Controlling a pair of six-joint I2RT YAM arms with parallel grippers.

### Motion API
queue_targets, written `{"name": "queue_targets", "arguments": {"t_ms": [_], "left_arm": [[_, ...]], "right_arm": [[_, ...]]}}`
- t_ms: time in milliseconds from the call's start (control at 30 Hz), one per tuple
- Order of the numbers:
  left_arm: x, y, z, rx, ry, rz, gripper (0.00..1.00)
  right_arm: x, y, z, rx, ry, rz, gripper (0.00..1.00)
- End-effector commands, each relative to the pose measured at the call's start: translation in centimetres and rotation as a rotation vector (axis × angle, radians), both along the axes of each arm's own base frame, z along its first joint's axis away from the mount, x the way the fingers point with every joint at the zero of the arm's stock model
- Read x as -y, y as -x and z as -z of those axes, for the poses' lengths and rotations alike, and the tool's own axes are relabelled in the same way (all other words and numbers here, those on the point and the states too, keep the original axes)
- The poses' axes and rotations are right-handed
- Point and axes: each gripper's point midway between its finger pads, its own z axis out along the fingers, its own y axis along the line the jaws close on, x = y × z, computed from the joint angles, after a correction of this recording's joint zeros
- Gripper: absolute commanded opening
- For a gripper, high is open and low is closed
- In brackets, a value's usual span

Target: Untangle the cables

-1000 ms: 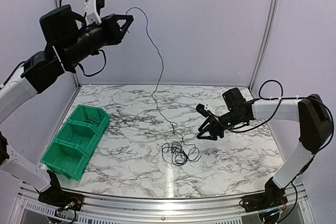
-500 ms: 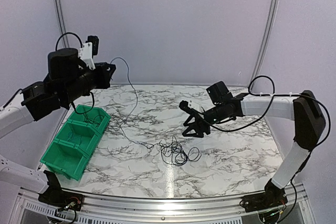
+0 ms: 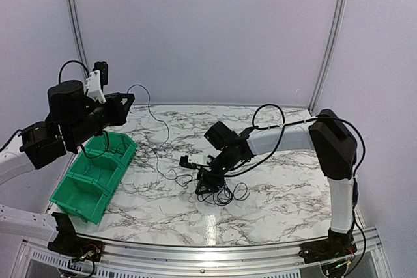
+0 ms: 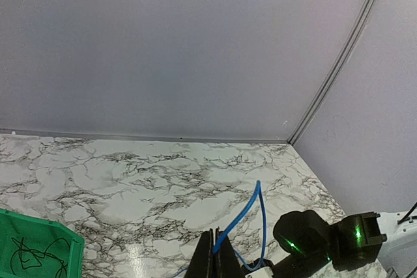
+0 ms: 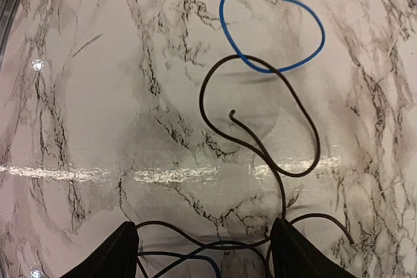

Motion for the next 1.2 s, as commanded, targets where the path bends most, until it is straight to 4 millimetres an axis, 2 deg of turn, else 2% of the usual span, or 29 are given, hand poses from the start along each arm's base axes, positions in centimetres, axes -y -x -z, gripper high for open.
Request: {"name": "queue_targets", "arguments": {"t_ms": [0,33,167,200,333,467,533,667,833,867,967,1033,1167], "left_arm": [[-1.4,0.7,-2.8,0.072,0.049,-0.023,0.00],[-1.7,0.9,-3.5,0.083,0.049,-0.027,0.00],[-3.2,1.8,-6.9,0.125,0.047,-0.043,0.00],[-3.8,2.2,-8.2,0.142,0.054,-0.049,0.00],[-7.2,4.0,-13.9,0.228,0.054,-0.115,0.00],[-11.5,5.8,-19.2,0.306,0.057,-0.226,0.00],[-12.8,6.3,-20.0,0.327,0.051,-0.262,0.00],[-14.0,6.7,-19.5,0.324,0.037,-0.305,0.00],[-14.4,6.7,-17.6,0.280,0.026,-0.321,0.00],[-14.5,6.7,-17.2,0.266,0.026,-0.321,0.00],[-14.7,6.8,-15.6,0.227,0.025,-0.323,0.00],[-15.0,6.9,-14.1,0.202,0.028,-0.330,0.00],[-15.8,7.0,-10.1,0.159,0.011,-0.362,0.00]], "right_arm": [[0.6,-1.3,2.0,0.030,0.100,0.095,0.66],[0.9,-1.3,2.8,0.030,0.122,0.104,0.60],[2.5,-1.1,4.4,0.042,0.184,0.120,0.08],[3.0,-0.8,4.7,0.043,0.199,0.111,0.00],[5.8,-0.3,4.9,0.079,0.257,0.106,0.00],[8.8,-1.5,3.8,0.130,0.266,0.164,0.00],[9.7,-2.4,2.8,0.149,0.243,0.202,0.00],[10.4,-3.7,0.6,0.178,0.188,0.224,0.00],[11.5,-4.9,-4.3,0.226,0.064,0.243,0.00],[11.8,-4.8,-6.1,0.223,0.008,0.241,0.04],[12.8,-4.5,-10.4,0.224,-0.148,0.234,0.39],[13.8,-4.5,-12.4,0.271,-0.208,0.241,0.53],[15.5,-4.9,-13.9,0.361,-0.222,0.261,0.58]]}}
